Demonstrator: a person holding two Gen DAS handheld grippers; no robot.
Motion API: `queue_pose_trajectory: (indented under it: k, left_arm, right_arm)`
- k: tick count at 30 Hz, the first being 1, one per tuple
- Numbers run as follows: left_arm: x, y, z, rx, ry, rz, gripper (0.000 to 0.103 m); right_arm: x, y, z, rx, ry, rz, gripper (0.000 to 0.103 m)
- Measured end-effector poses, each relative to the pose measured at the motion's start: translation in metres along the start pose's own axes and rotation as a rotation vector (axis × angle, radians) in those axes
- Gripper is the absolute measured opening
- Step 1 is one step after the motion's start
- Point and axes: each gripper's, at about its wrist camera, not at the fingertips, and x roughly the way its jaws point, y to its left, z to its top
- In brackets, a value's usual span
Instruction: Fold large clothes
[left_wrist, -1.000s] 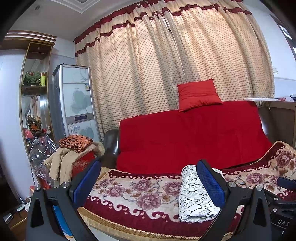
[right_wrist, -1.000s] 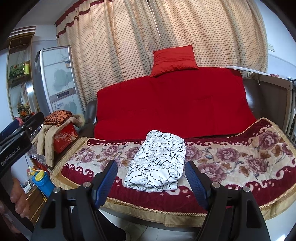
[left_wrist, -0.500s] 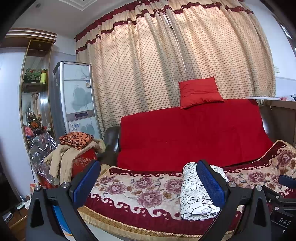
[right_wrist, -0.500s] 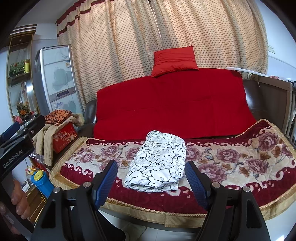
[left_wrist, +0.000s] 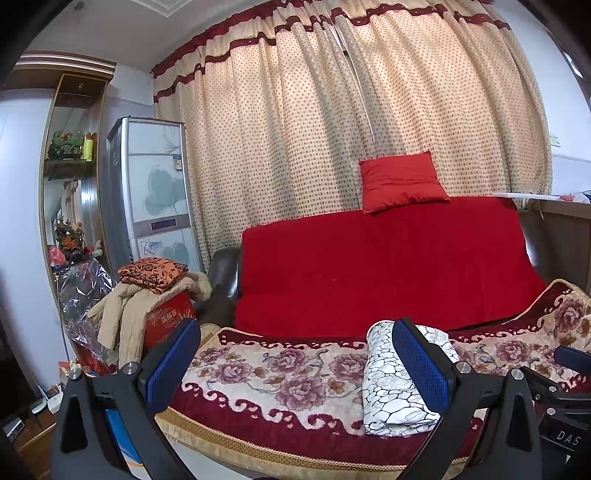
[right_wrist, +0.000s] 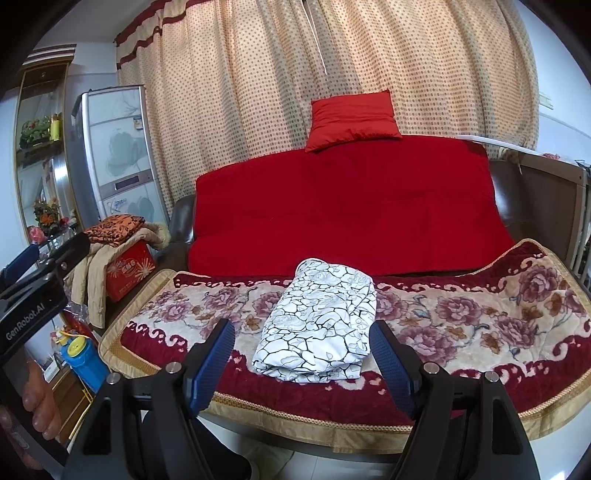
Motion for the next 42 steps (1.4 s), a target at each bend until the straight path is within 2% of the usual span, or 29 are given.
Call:
queue_pose_trajectory:
  k: [42]
  left_arm:
    - [-0.001,0.015,-0.002,-0.002,-0.003,0.005,0.103]
  right_arm:
    - [0.002,0.019,0.008,-0.035,-0.008,-0.003,0.078]
